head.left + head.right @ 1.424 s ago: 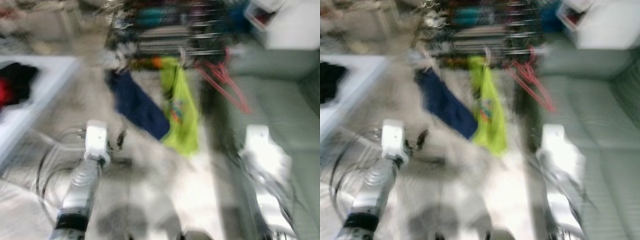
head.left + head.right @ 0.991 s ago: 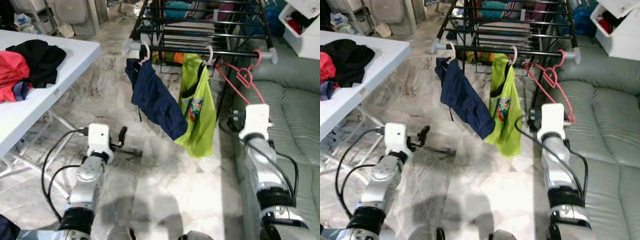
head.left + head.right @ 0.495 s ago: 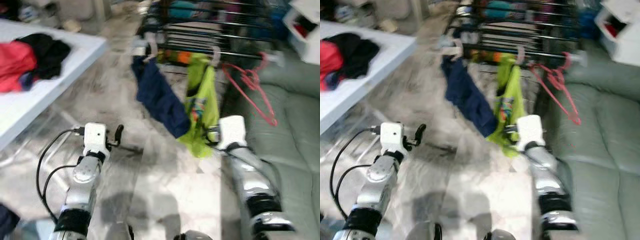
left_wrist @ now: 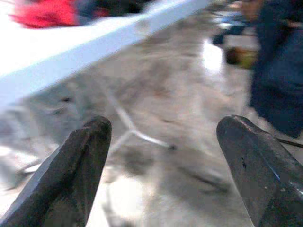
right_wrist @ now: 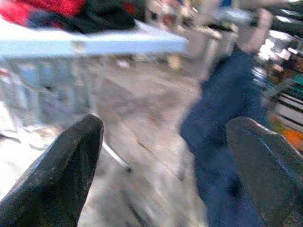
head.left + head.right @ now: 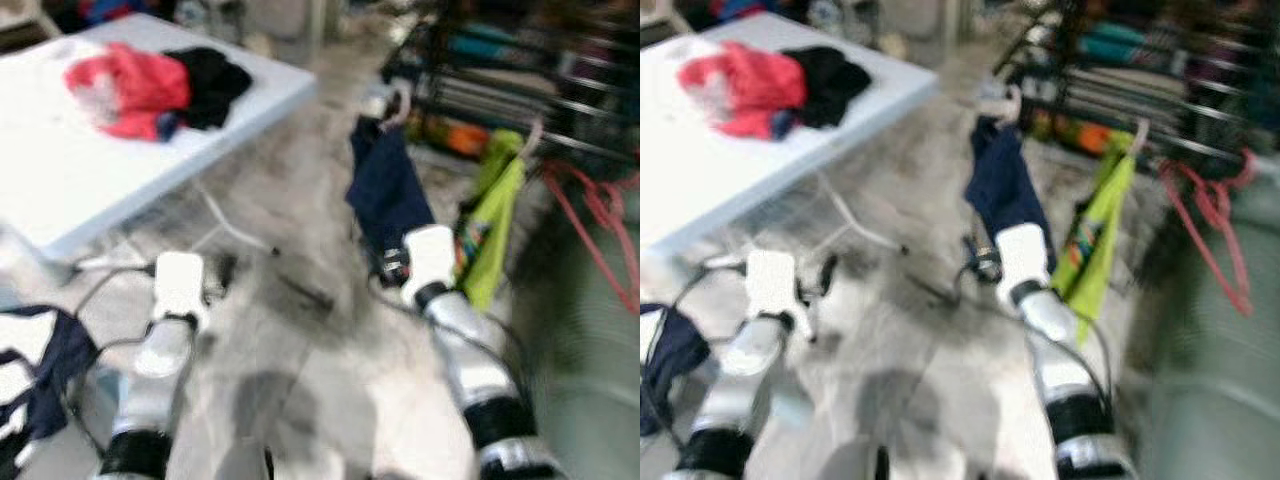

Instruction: Hang hanger

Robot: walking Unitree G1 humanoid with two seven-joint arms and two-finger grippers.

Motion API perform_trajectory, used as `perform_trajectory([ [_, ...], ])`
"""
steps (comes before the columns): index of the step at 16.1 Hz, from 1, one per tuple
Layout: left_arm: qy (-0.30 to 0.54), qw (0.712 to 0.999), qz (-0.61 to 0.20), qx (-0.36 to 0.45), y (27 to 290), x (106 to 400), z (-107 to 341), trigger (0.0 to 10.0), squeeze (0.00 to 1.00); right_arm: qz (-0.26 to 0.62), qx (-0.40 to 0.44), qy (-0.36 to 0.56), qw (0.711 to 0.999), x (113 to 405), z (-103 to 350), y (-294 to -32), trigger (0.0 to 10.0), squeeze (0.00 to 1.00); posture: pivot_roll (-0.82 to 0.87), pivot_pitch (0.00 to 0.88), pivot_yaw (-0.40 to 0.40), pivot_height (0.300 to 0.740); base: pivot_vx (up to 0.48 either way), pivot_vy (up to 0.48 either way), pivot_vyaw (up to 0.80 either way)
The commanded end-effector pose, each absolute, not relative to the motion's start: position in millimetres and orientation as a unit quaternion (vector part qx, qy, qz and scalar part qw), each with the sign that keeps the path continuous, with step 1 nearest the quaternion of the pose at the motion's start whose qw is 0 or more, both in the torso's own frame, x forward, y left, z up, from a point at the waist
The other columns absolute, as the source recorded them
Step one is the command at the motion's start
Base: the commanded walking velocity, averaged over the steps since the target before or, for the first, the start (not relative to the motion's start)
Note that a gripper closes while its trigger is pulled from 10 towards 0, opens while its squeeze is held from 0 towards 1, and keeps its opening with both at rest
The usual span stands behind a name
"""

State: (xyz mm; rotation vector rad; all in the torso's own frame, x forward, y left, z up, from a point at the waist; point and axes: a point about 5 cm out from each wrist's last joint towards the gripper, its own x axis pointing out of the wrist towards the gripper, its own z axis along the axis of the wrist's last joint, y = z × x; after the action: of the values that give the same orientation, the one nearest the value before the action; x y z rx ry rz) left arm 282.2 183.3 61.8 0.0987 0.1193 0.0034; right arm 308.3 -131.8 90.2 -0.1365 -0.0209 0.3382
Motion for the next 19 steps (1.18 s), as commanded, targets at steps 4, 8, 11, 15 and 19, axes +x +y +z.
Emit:
perform_trajectory([
  [4,0.057,0.997,0.02,0.055,183,284,64,10.0,0.0,0.182,-0.096,-0.018,0.978,305,94,-142,10.0,0.0,0.0,0.0,0.006,0.74,0.0,0.0,0.8],
  [8,0.053,0.997,0.034,0.048,186,283,63,10.0,0.0,0.178,-0.109,-0.022,0.978,308,100,-154,10.0,0.0,-0.01,0.0,-0.001,0.74,0.0,0.0,0.8],
  [11,0.049,0.997,0.035,0.043,183,284,63,10.0,0.0,0.182,-0.114,-0.024,0.976,306,101,-153,10.0,0.0,-0.02,0.0,-0.002,0.74,0.0,0.0,0.8],
  [15,0.05,0.997,0.032,0.044,183,284,61,10.0,0.0,0.195,-0.106,-0.022,0.975,304,100,-151,10.0,0.0,-0.02,0.0,-0.005,0.74,0.0,0.0,0.79],
  [19,0.048,0.997,0.031,0.041,186,283,60,10.0,0.0,0.171,-0.085,-0.012,0.981,307,100,-158,10.0,0.0,-0.02,0.0,-0.006,0.74,0.144,0.088,0.2],
])
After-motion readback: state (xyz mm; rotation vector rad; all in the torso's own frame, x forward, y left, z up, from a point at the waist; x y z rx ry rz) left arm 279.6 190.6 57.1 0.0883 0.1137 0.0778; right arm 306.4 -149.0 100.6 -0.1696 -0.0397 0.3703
